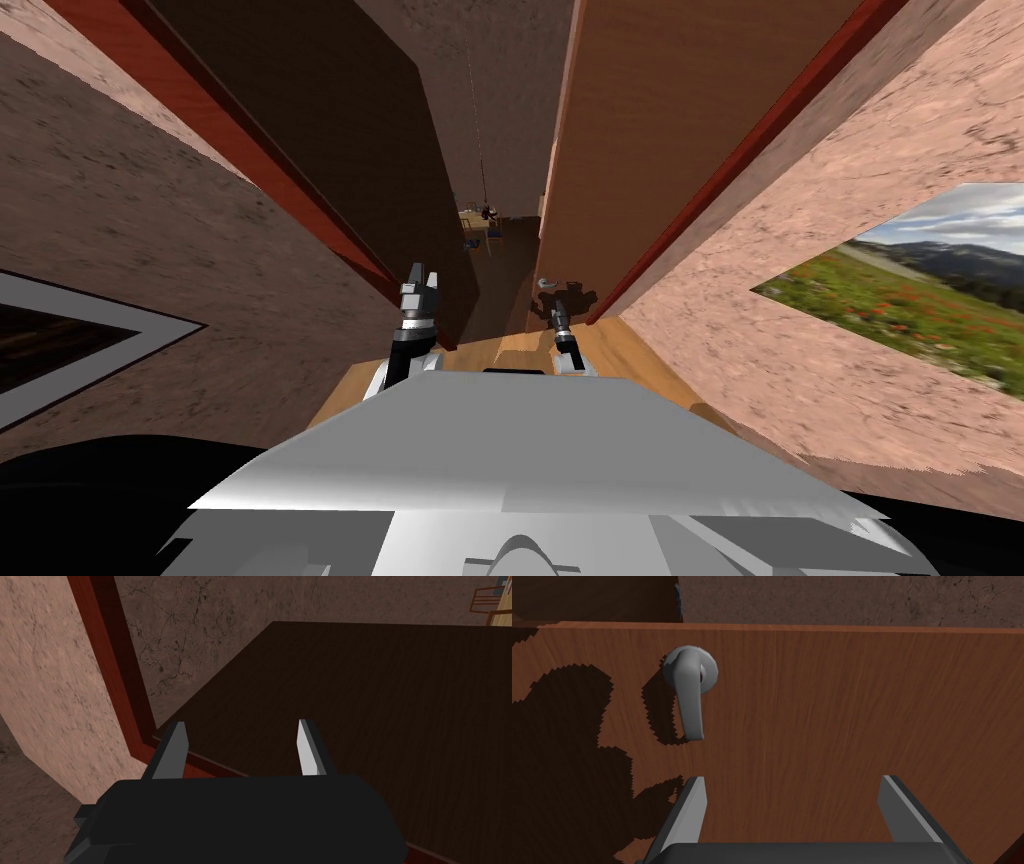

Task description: Push the door open

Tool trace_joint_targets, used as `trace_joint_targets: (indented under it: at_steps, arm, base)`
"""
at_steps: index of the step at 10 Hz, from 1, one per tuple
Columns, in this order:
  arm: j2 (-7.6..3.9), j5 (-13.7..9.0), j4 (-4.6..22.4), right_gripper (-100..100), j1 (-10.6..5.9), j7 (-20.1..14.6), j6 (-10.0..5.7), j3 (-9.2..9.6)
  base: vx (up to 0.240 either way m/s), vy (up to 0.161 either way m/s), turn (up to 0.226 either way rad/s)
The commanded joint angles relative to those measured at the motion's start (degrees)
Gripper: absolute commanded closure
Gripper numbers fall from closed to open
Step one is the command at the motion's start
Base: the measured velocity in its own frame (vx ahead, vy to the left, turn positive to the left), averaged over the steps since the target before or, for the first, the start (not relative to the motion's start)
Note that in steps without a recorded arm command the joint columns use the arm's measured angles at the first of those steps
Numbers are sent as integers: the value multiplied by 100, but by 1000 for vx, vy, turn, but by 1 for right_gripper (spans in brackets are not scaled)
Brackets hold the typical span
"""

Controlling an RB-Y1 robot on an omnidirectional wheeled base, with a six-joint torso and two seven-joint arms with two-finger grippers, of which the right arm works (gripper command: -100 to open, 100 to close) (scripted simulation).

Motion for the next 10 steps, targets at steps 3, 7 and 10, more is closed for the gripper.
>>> trace_joint_targets:
  at_steps: [3, 7, 10]
  arm:
    - [2, -92, 486, -100, -180, -40, -68, 70]
    - [17, -182, 990, -100, -374, -75, -141, 137]
    - [31, -238, 1300, -100, -493, -97, -187, 177]
  base:
    - [47, -94, 112]
    - [51, -104, 90]
    - [47, -93, 76]
